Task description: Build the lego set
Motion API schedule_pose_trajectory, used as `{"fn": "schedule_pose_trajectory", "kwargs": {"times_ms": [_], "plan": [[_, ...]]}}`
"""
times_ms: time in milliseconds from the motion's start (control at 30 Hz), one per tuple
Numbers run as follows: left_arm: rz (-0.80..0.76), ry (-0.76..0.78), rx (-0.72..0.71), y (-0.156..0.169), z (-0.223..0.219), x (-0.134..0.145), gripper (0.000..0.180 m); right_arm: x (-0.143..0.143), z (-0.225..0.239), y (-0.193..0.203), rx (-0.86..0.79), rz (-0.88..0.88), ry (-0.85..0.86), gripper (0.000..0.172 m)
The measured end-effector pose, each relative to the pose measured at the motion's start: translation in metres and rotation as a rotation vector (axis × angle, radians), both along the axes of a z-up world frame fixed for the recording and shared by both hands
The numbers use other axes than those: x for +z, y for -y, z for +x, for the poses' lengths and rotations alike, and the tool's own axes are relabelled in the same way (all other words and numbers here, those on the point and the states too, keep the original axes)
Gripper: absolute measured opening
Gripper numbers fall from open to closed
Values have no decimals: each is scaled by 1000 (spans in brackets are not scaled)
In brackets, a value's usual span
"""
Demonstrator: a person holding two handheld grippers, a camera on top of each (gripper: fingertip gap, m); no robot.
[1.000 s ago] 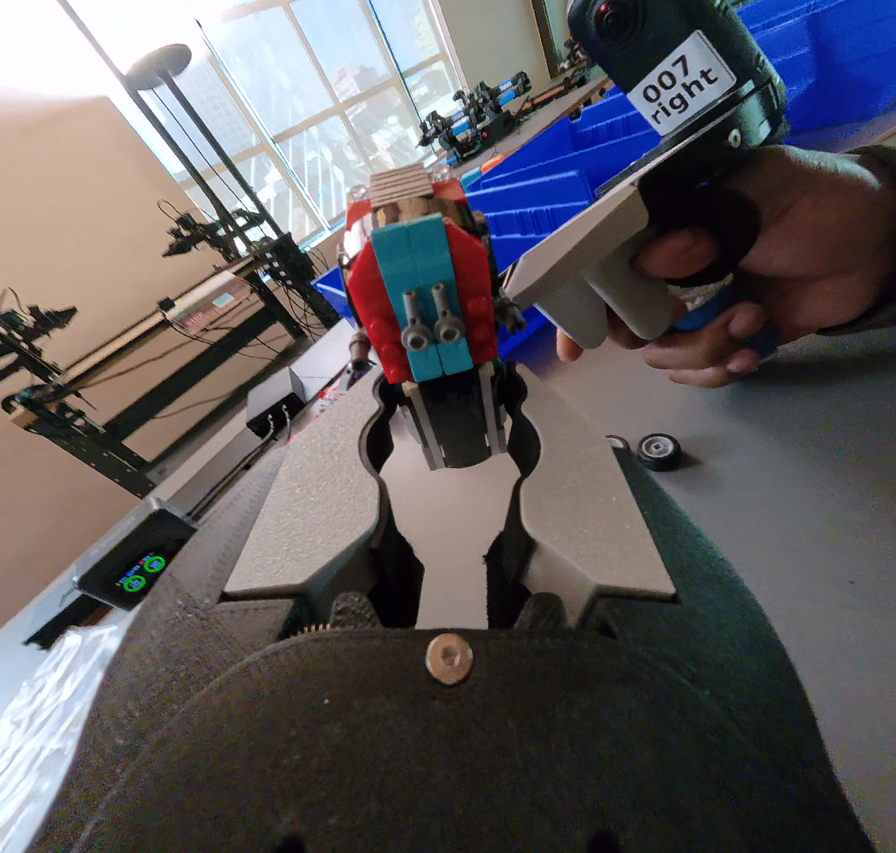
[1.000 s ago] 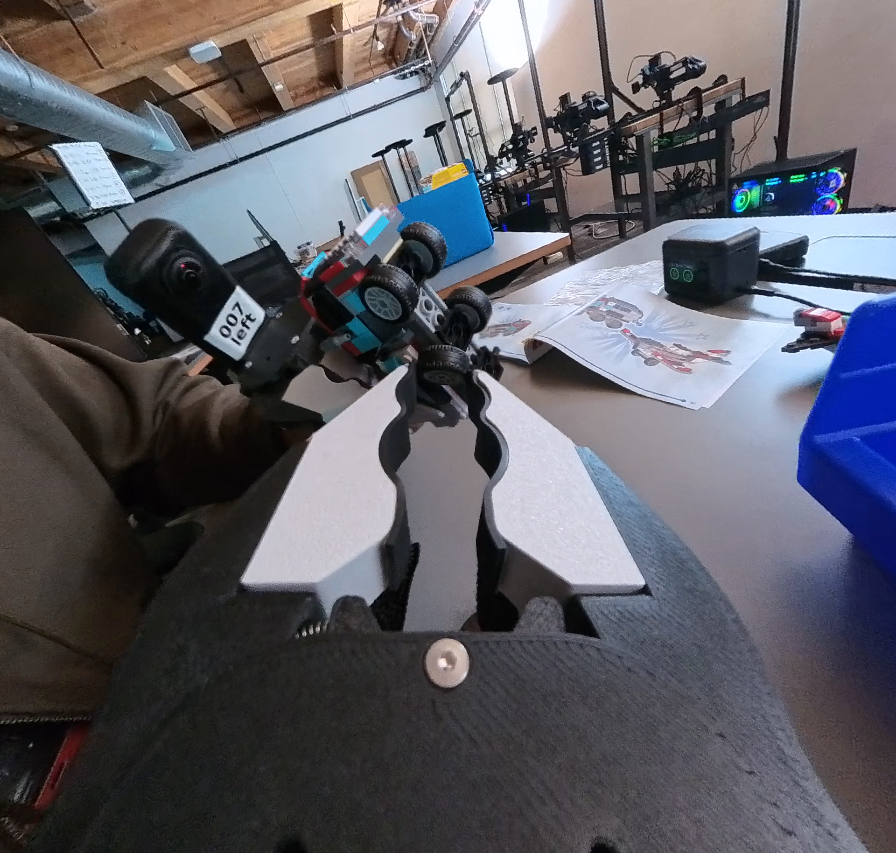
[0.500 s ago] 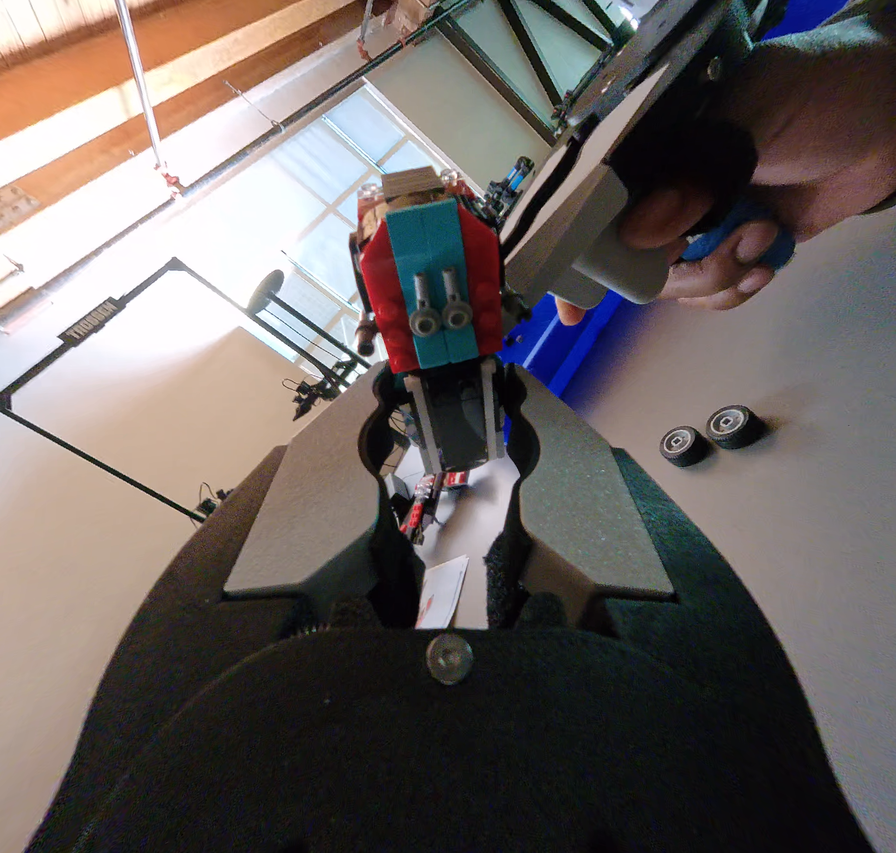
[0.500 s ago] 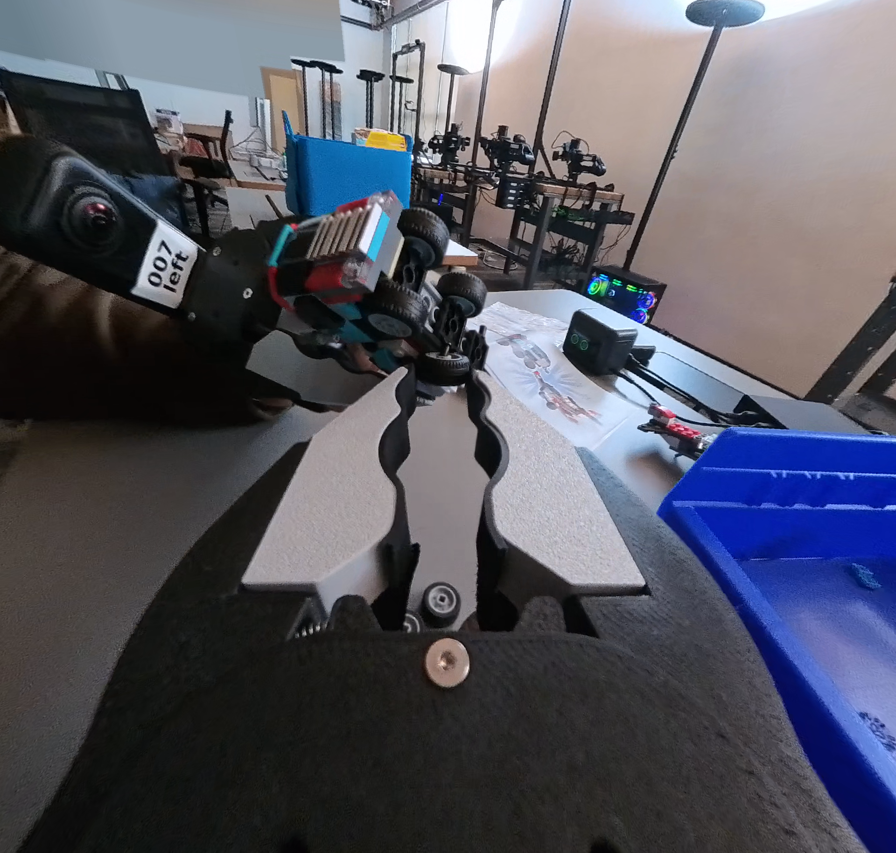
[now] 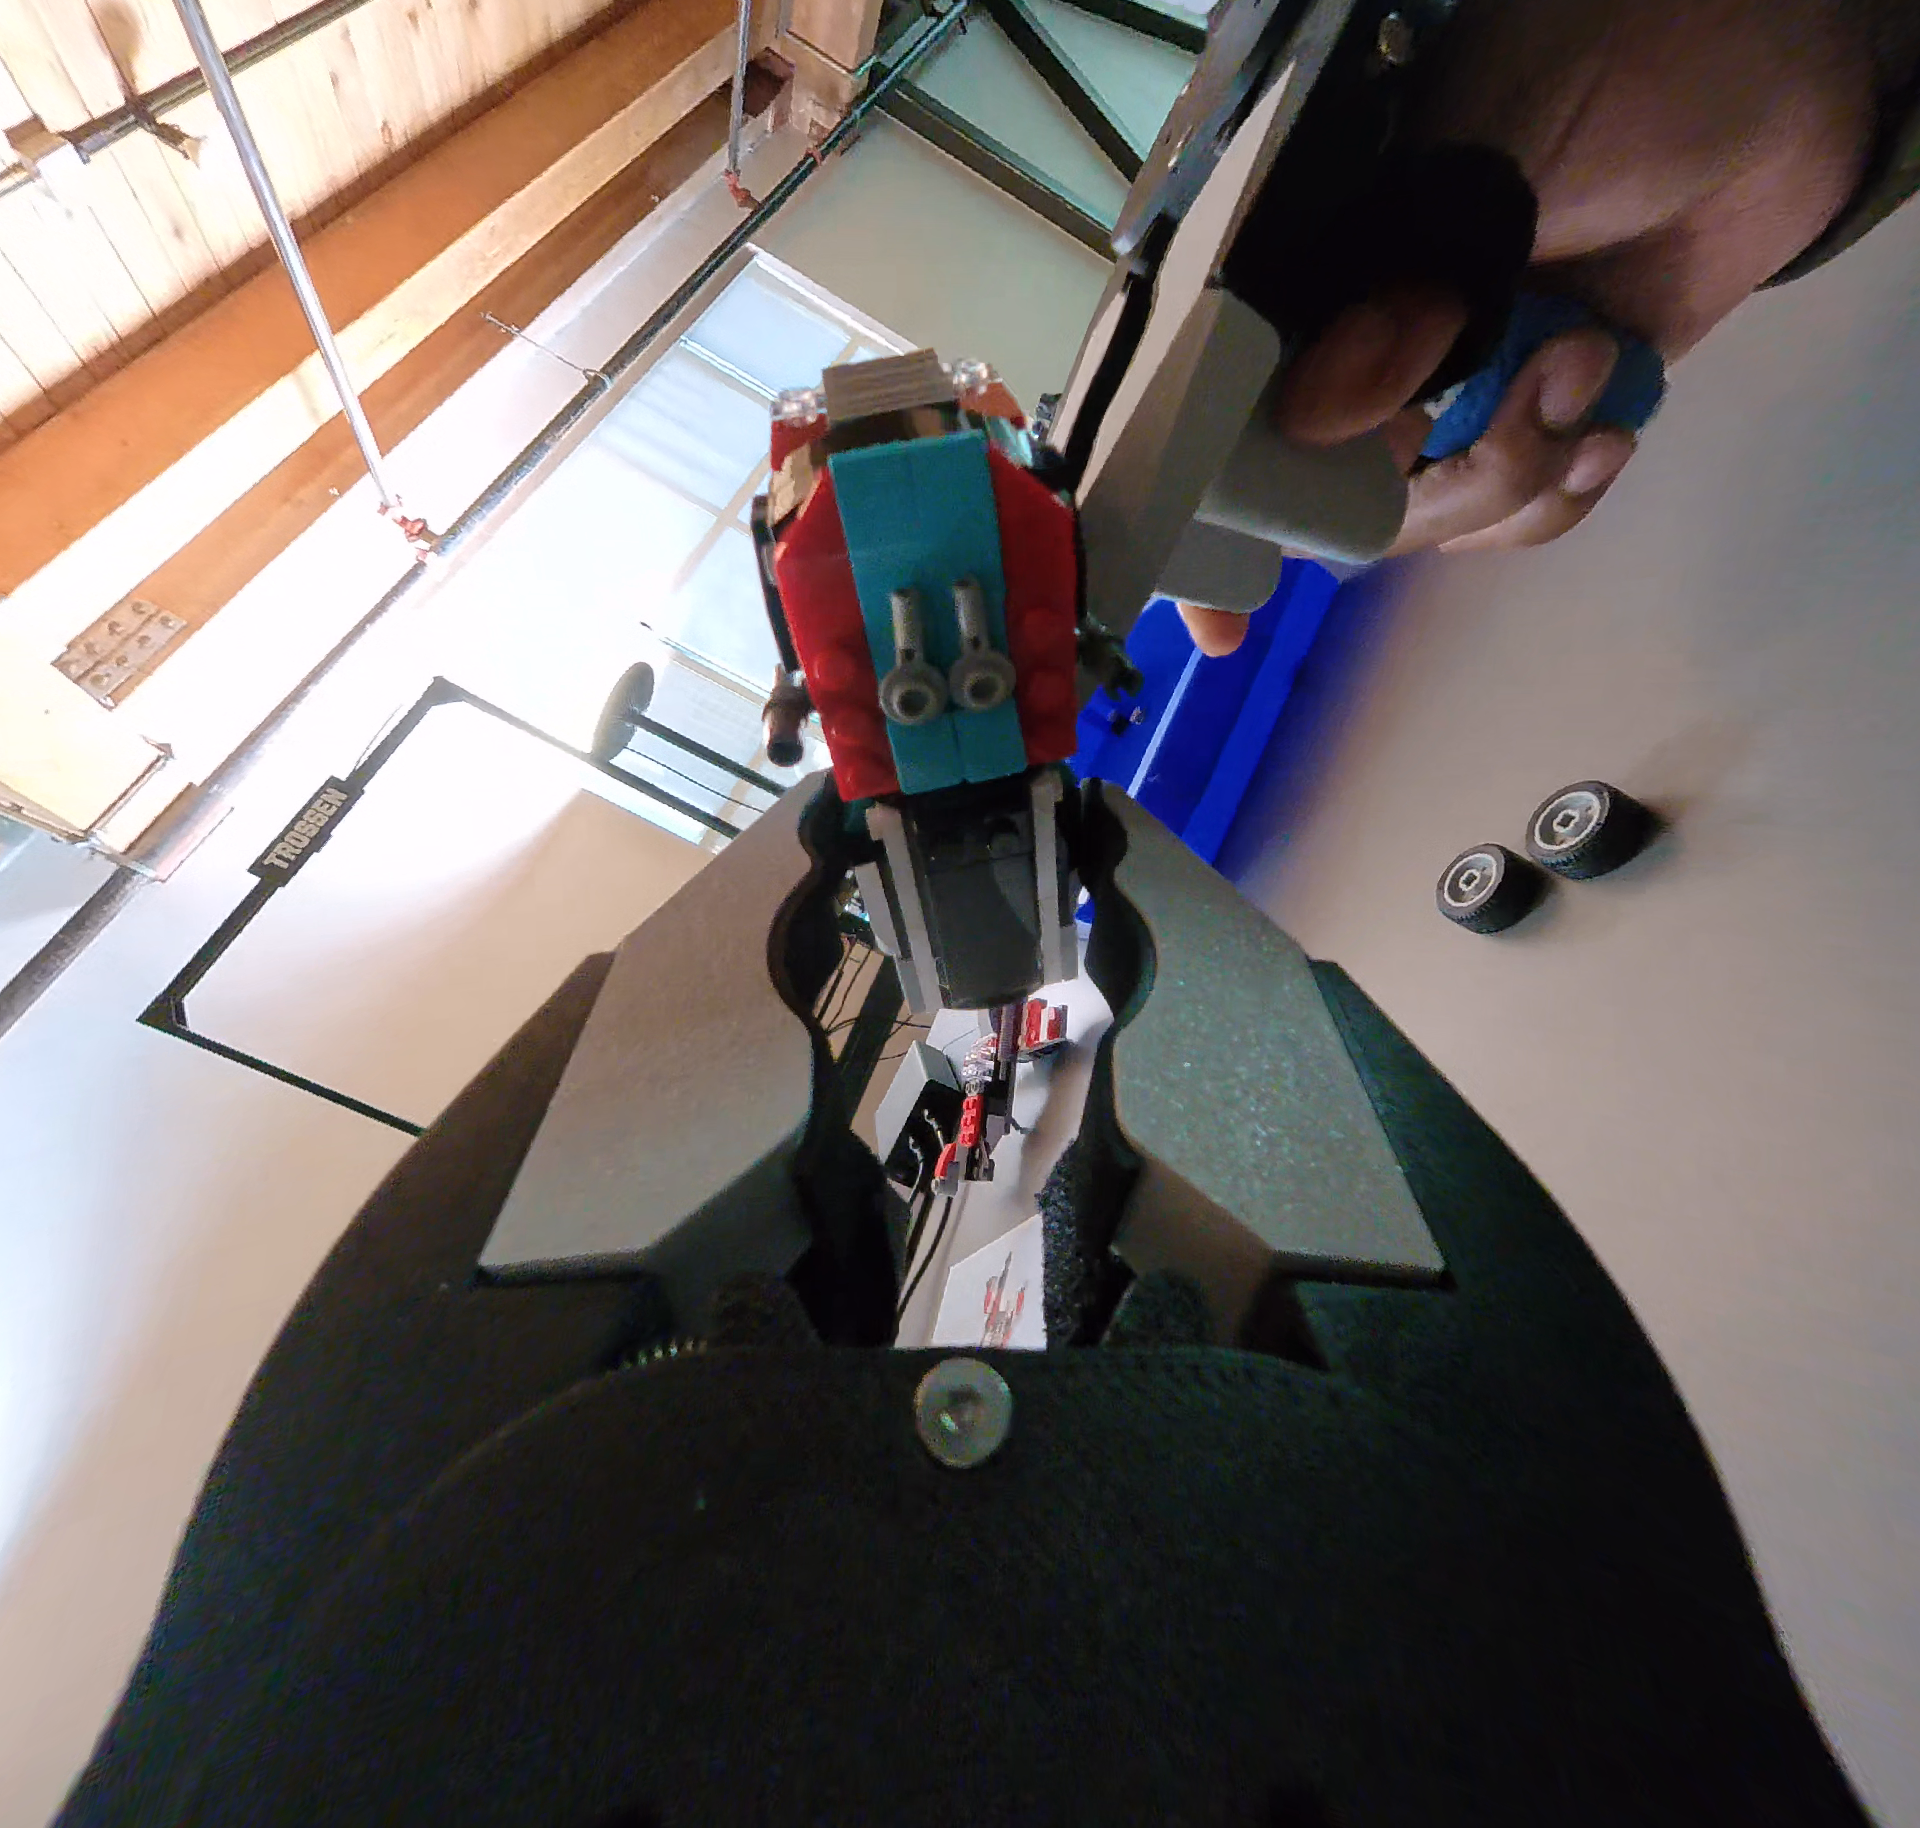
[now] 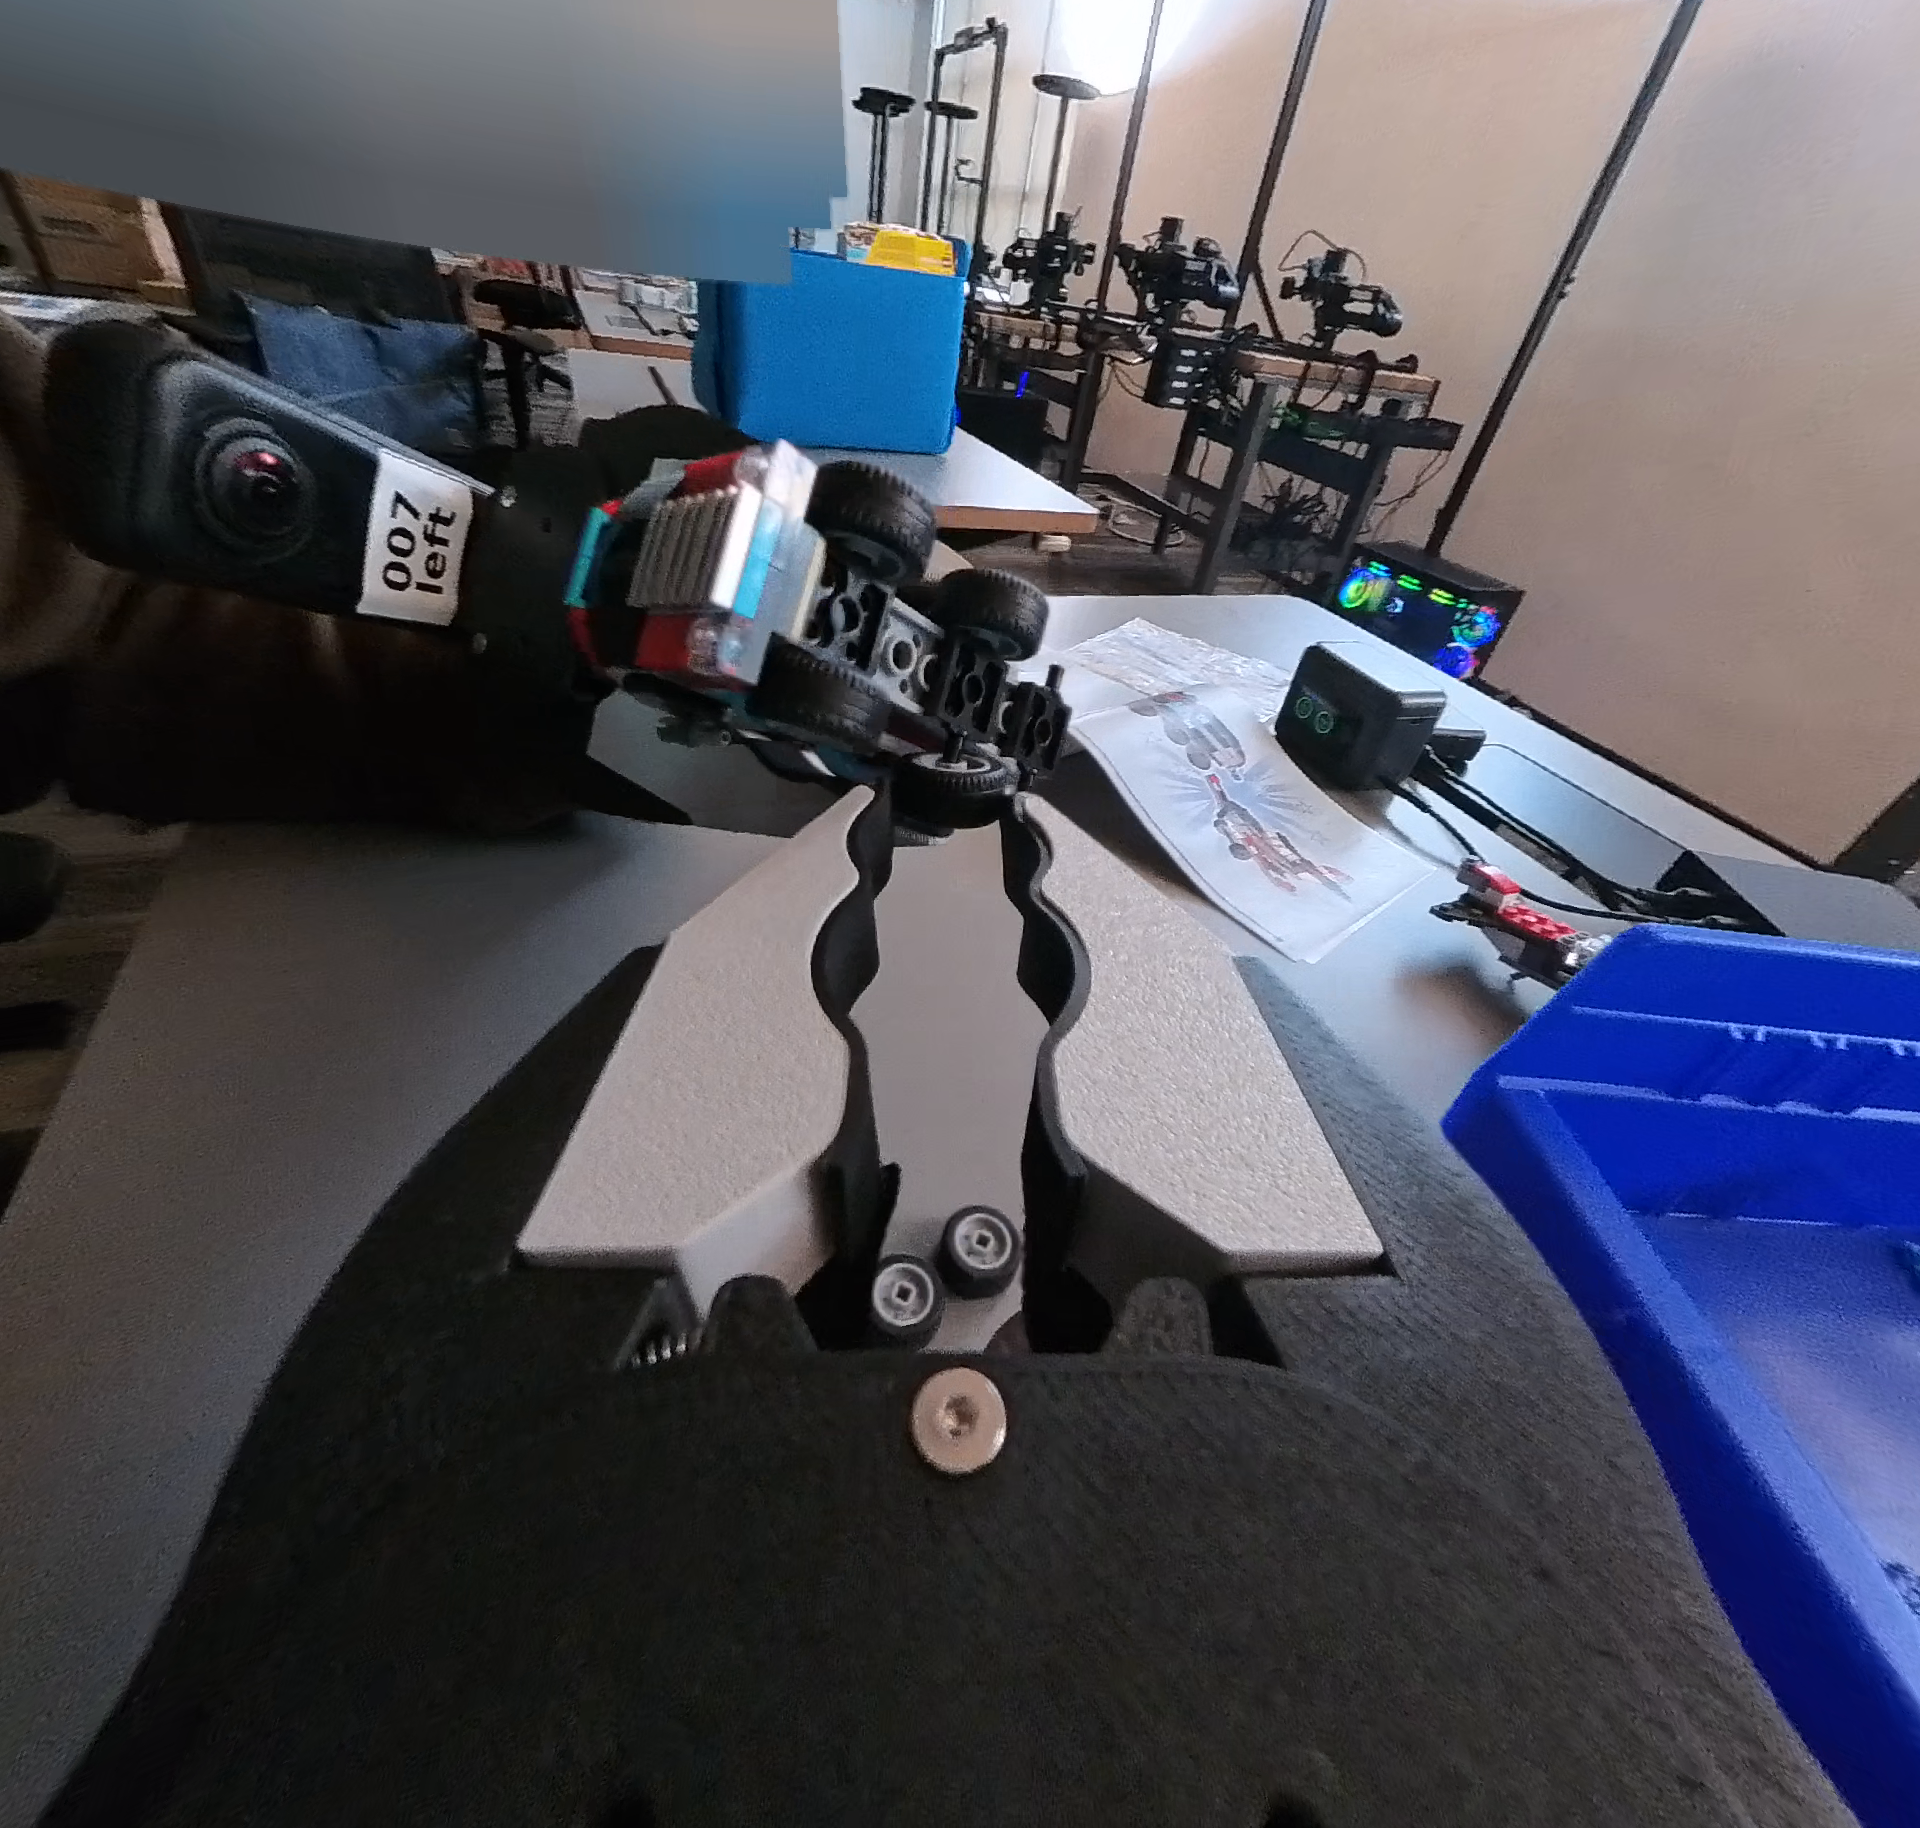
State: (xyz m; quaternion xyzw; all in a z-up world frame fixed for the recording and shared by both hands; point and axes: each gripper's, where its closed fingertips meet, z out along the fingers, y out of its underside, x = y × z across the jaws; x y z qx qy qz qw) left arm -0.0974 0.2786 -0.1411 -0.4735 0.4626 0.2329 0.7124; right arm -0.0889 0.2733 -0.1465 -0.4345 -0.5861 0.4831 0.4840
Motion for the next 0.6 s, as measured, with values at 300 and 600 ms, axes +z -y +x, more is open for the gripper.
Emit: {"fn": "schedule_pose_trajectory", "kwargs": {"times_ms": [300,600], "plan": [[25,-81,-2,3,1,-3,46,-4,3,6,117,-144,49,21],[40,-172,-28,9,7,-7,45,-9,7,12,229,-252,111,20]]}}
